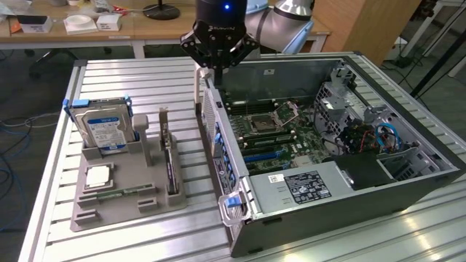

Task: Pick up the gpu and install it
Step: 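Reach for the gpu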

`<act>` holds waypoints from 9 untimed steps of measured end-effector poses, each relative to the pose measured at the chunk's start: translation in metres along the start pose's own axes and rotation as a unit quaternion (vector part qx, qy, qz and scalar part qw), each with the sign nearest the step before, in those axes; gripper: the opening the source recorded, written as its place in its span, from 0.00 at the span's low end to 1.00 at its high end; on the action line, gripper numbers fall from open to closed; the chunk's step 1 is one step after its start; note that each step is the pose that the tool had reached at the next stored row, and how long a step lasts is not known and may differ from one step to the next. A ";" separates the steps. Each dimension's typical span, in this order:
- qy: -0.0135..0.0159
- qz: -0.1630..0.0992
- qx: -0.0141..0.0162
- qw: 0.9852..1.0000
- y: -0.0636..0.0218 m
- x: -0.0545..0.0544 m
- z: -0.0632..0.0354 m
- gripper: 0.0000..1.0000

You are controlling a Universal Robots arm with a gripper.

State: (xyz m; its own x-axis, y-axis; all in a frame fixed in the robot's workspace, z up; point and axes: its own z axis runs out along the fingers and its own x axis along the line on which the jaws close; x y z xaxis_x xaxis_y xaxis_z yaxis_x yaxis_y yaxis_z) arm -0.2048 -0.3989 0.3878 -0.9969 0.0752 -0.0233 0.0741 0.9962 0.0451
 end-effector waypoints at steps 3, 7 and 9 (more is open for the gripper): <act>0.000 0.000 0.000 1.000 -0.0002 0.003 0.0000 0.11; 0.000 0.000 0.000 1.000 -0.0005 0.007 0.0002 0.11; 0.000 0.000 0.000 1.000 -0.0007 0.009 0.0002 0.11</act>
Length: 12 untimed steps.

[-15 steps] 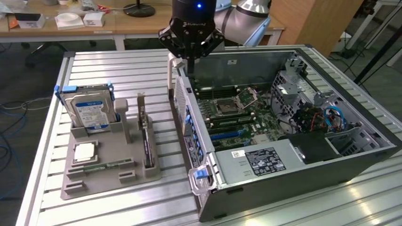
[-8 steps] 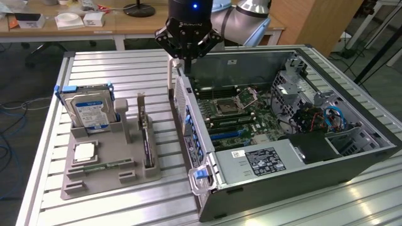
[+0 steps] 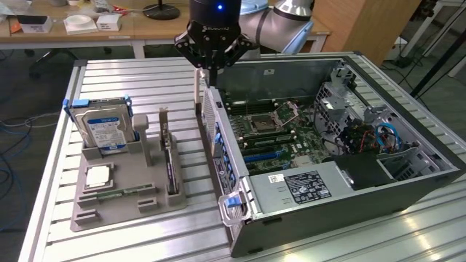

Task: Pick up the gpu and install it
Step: 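Reach for the gpu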

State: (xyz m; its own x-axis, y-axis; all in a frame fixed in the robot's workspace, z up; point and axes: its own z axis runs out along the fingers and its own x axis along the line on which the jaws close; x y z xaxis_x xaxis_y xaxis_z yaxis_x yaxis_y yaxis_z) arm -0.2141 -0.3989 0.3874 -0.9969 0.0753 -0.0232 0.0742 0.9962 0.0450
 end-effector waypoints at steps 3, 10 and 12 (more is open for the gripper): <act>0.000 0.000 0.000 1.000 -0.0002 0.003 0.0001 0.11; 0.000 0.000 0.000 1.000 -0.0008 0.011 0.0003 0.11; 0.000 0.000 0.000 1.000 -0.0010 0.013 0.0003 0.11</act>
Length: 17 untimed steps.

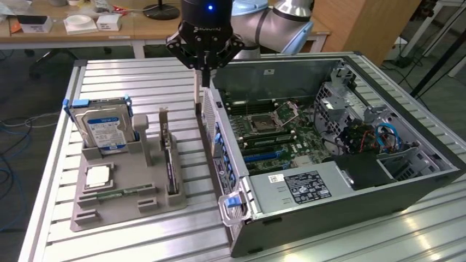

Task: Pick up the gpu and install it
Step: 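Reach for the gpu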

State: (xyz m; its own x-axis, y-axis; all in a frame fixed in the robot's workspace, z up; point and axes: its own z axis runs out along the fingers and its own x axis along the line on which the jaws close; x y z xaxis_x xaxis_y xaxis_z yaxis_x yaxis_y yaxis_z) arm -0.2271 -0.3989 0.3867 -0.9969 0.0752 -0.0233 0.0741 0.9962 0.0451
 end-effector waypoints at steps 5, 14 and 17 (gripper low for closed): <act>0.000 0.000 0.000 1.000 -0.0004 0.005 0.0001 0.11; 0.000 0.000 0.000 1.000 -0.0011 0.015 0.0004 0.11; 0.000 0.000 0.000 1.000 -0.0014 0.018 0.0004 0.11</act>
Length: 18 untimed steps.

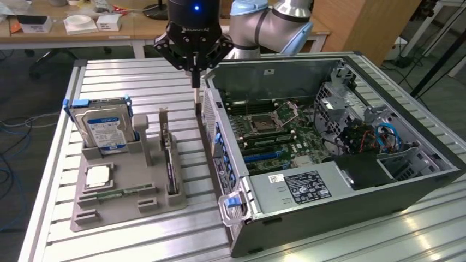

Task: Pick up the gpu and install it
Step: 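Reach for the gpu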

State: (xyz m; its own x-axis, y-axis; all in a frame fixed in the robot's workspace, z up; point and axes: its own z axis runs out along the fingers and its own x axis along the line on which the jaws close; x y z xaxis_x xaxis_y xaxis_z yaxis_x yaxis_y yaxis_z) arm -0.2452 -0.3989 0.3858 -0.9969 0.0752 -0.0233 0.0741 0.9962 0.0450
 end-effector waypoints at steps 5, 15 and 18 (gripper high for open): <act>0.000 0.000 0.000 1.000 -0.0004 0.006 0.0002 0.11; 0.000 0.000 0.000 1.000 -0.0013 0.017 0.0005 0.11; 0.000 0.000 0.000 1.000 -0.0015 0.020 0.0005 0.11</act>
State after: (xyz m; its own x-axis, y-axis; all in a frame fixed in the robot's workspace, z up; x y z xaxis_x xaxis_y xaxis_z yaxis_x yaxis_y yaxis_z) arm -0.2657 -0.3988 0.3847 -0.9969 0.0753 -0.0233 0.0742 0.9962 0.0451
